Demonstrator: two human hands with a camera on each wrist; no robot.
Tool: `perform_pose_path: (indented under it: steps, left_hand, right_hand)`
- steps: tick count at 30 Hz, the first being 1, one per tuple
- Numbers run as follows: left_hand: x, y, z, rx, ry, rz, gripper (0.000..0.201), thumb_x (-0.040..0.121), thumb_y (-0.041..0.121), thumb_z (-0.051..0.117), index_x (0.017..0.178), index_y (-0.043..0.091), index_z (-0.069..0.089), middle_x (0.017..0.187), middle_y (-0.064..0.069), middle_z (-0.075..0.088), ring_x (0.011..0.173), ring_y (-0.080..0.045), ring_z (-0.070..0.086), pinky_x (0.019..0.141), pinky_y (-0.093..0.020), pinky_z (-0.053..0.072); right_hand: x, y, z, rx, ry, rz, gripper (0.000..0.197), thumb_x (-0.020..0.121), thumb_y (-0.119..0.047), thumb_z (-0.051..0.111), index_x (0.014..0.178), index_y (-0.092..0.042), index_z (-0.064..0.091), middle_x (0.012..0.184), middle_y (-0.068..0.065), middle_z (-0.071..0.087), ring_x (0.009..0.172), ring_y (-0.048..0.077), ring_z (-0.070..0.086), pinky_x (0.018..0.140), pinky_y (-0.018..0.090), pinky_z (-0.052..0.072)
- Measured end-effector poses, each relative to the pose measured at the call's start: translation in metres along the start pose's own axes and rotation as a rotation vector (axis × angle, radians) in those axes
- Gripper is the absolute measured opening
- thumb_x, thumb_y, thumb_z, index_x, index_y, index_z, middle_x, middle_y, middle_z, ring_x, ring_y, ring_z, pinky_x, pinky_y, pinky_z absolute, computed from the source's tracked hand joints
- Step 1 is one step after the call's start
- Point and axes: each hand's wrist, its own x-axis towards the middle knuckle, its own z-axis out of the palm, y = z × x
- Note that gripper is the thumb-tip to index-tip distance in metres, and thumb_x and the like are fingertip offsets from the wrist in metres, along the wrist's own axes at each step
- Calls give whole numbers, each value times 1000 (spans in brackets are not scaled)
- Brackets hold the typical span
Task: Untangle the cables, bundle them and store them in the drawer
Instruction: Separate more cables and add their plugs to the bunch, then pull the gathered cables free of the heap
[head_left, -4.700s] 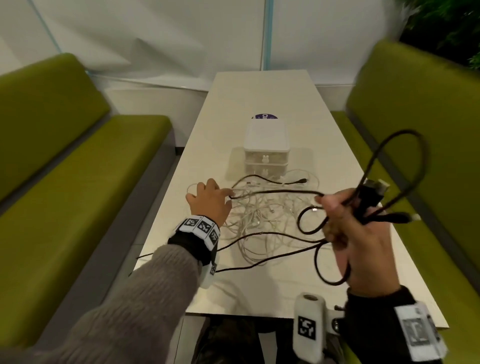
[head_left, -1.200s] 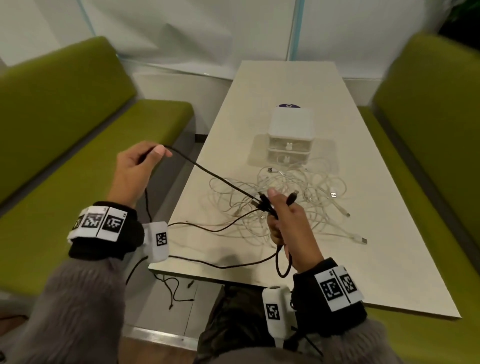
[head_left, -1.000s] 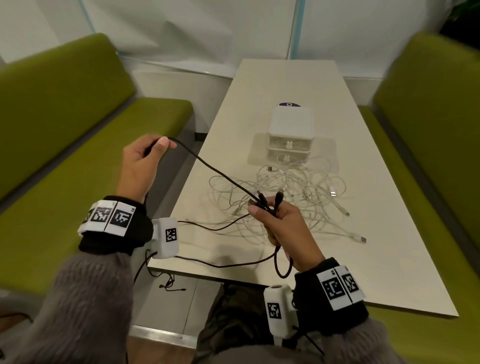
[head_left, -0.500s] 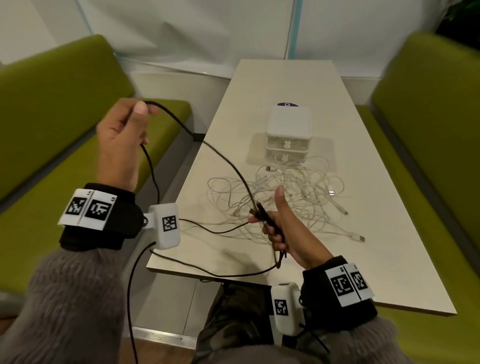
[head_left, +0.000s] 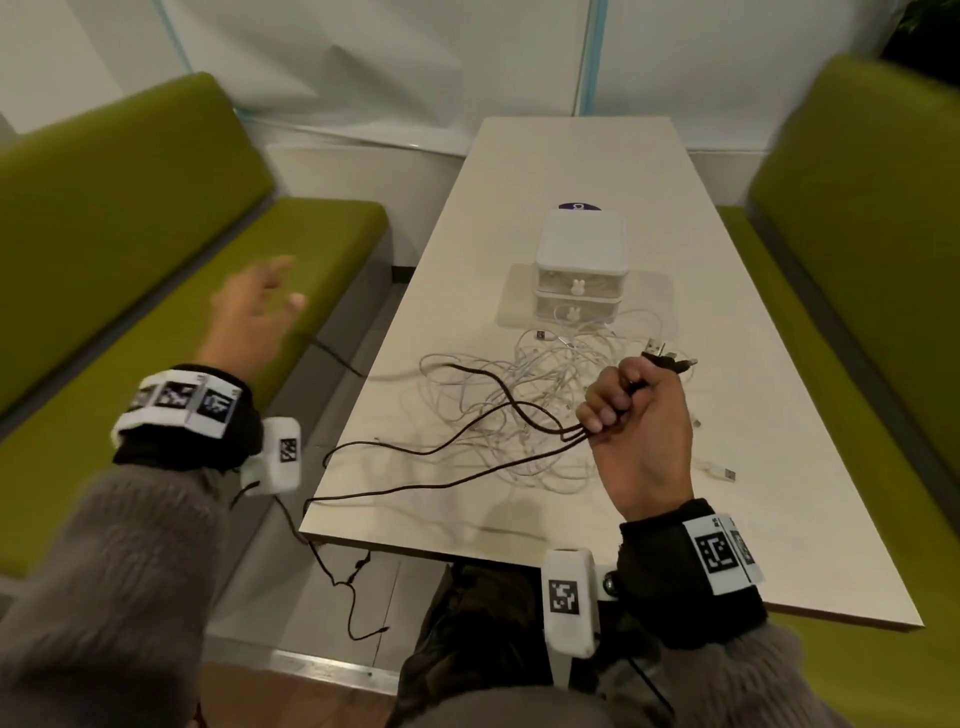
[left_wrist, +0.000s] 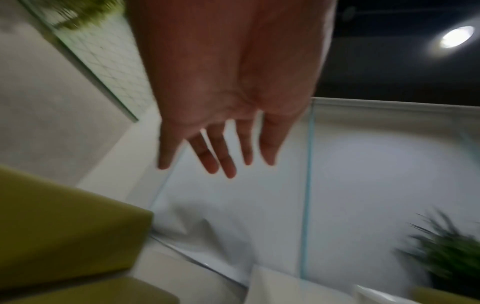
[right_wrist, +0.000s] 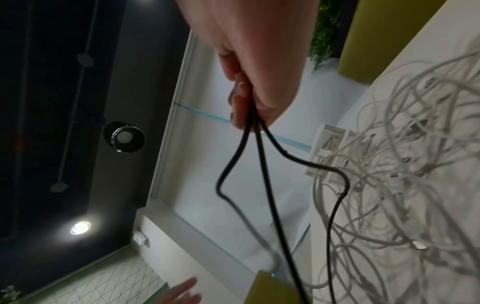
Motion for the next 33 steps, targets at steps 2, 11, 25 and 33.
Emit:
perform_pose_path:
  steps: [2, 11, 25, 33]
  left_hand:
    - [-24, 36, 25, -110, -216, 175, 53, 87, 32, 60, 135, 15, 45, 134, -9, 48, 124, -13, 45, 109, -35, 33]
    - [-130, 136, 98, -314, -820, 392, 8, 93, 28, 55, 86, 32, 57, 69, 16, 55, 64, 4, 51, 62, -12, 38]
    - [-48, 9, 36, 139, -641, -17, 25, 64, 48, 40, 65, 24, 46, 63, -1, 46, 62, -20, 43, 61, -32, 32]
    - [-64, 67, 74, 16, -613, 211, 55, 72, 59, 30, 115, 34, 53, 118, 8, 58, 115, -11, 48, 99, -28, 34]
  right_hand:
    - [0, 3, 9, 9, -23, -24, 23, 90, -14, 31, 67, -19, 31, 58, -3, 24, 49, 12, 22, 45, 23, 27]
    - [-2, -14, 21, 37, -39, -106, 20, 85, -21, 42, 67, -21, 33, 56, -5, 21, 47, 11, 16, 42, 22, 19]
    - [-8, -52, -6, -93, 275, -423, 28, 88, -5, 31, 66, -21, 27, 52, -7, 24, 45, 12, 17, 40, 23, 15]
    - [-7, -31, -19, -17, 179, -242, 25, 89, -12, 29, 69, -16, 42, 51, -5, 28, 44, 8, 20, 41, 20, 17]
